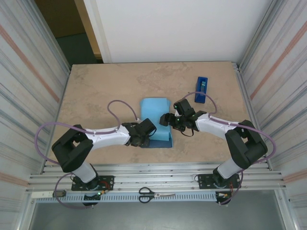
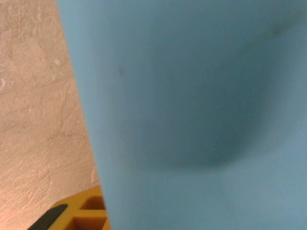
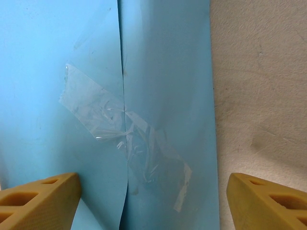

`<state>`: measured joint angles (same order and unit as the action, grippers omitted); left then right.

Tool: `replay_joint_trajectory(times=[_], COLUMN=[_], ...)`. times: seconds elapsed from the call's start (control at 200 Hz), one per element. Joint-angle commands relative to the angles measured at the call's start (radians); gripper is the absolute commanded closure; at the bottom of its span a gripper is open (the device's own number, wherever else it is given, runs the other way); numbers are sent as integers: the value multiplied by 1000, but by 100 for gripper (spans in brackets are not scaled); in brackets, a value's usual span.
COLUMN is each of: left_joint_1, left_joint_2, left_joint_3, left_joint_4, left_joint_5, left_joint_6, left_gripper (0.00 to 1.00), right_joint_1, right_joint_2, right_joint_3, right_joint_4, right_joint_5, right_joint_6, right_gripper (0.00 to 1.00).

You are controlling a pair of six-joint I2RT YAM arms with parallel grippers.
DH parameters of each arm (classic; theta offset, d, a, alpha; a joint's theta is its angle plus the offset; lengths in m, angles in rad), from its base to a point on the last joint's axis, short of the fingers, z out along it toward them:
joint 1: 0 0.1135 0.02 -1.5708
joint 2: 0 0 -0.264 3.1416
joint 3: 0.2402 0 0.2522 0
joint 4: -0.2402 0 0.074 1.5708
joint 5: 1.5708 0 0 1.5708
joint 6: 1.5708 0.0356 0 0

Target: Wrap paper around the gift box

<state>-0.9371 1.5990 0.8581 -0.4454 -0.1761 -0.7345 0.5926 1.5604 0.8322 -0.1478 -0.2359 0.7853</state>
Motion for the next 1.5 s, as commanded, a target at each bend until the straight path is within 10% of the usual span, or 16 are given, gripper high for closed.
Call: replay_joint_trajectory(times=[0.0, 0.075, 0.291, 0.421, 0.466, 0.611, 0.977, 1.493], left_joint_1=[-14, -18, -20, -20, -21, -31, -32, -23], left_joint_2=[-6, 2, -29, -40, -43, -63, -224, -130], left_joint_3=[-21, -22, -26, -17, -21, -36, -11, 201], left_joint_4=[-15, -13, -25, -58, -56, -45, -82, -123], left_joint_5=[16, 9, -12, -12, 1, 9, 27, -67], left_joint_6=[7, 7, 8, 9, 12, 24, 68, 747], left_gripper=[84, 100, 100, 81, 100, 100, 30, 14], right_joint_1=[35, 35, 35, 36, 36, 39, 37, -69], right_joint_2=[45, 44, 40, 42, 44, 44, 29, -342], right_joint_3=[-42, -41, -44, -44, -44, -43, 44, -154], right_joint_4=[-170, -171, -176, -175, -173, -171, -181, -146], right_joint_5=[43, 45, 49, 49, 50, 49, 21, -2], right_joint_6=[3, 3, 2, 2, 3, 5, -37, 43], right_gripper=[21, 21, 21, 21, 21, 21, 18, 15])
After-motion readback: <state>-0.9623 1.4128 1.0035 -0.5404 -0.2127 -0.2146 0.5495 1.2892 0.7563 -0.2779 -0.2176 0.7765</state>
